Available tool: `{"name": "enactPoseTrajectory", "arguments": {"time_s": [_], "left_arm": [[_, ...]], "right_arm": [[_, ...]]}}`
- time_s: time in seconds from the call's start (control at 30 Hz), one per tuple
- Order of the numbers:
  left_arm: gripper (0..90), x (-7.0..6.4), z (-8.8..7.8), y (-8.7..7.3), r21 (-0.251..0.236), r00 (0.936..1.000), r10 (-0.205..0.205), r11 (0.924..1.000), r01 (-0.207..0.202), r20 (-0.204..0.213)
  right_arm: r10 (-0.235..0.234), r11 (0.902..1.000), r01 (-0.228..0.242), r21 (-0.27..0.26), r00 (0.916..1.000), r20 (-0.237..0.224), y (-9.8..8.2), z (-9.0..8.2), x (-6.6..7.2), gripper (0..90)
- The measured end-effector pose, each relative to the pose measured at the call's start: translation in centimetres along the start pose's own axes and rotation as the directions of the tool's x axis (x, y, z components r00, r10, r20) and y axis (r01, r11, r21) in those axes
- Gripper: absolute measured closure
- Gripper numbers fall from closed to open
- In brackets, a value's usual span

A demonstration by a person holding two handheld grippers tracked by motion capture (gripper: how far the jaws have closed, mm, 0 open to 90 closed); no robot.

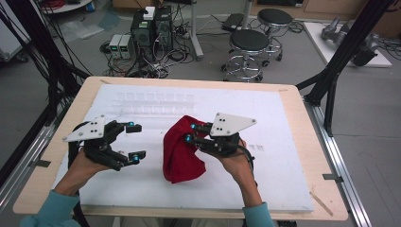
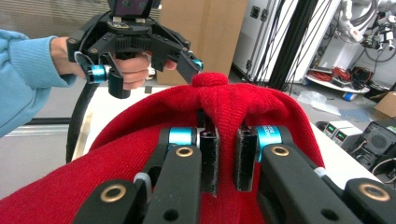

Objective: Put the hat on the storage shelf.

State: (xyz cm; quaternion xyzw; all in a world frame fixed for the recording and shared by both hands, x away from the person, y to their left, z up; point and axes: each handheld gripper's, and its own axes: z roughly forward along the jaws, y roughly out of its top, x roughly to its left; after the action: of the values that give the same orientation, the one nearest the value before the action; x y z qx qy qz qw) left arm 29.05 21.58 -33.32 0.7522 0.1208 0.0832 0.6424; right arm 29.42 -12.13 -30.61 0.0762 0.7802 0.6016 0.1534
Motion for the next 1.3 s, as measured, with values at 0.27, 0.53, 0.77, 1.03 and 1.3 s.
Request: {"name": "enactPoseTrajectory", "arguments": {"time_s": [0.27, 0.53, 0.77, 1.03, 1.3], "left_arm": [[14.7, -0.1, 2.2, 1.2, 0.019, 0.9974, -0.017, 0.9997, 0.016, 0.070], [14.5, 0.3, 3.9, 0.8, 0.058, 0.9964, -0.031, 0.9979, 0.027, 0.079], [14.2, -0.1, 5.2, 0.4, 0.087, 0.9915, -0.024, 0.9961, 0.013, 0.128], [14.0, -0.5, 5.9, 0.3, 0.114, 0.9909, -0.015, 0.9935, -0.001, 0.134], [39.5, -0.5, 6.0, 0.3, 0.138, 0.9851, -0.047, 0.9901, 0.024, 0.165]], "right_arm": [[-0.007, 0.9998, 0.008, 0.019, 0.9999, -0.010, 0.0, 0.4, -0.1, 84.1], [-0.021, 0.9996, 0.021, 0.019, 0.9994, -0.028, 0.0, 0.8, 0.0, 83.8], [-0.044, 0.9988, 0.045, 0.021, 0.9978, -0.050, 0.1, 1.1, 0.2, 83.7], [-0.057, 0.9977, 0.060, 0.032, 0.9961, -0.068, 0.1, 1.6, 0.5, 83.7], [-0.071, 0.9970, 0.073, 0.026, 0.9949, -0.072, 0.4, 1.8, 0.6, 83.5]]}}
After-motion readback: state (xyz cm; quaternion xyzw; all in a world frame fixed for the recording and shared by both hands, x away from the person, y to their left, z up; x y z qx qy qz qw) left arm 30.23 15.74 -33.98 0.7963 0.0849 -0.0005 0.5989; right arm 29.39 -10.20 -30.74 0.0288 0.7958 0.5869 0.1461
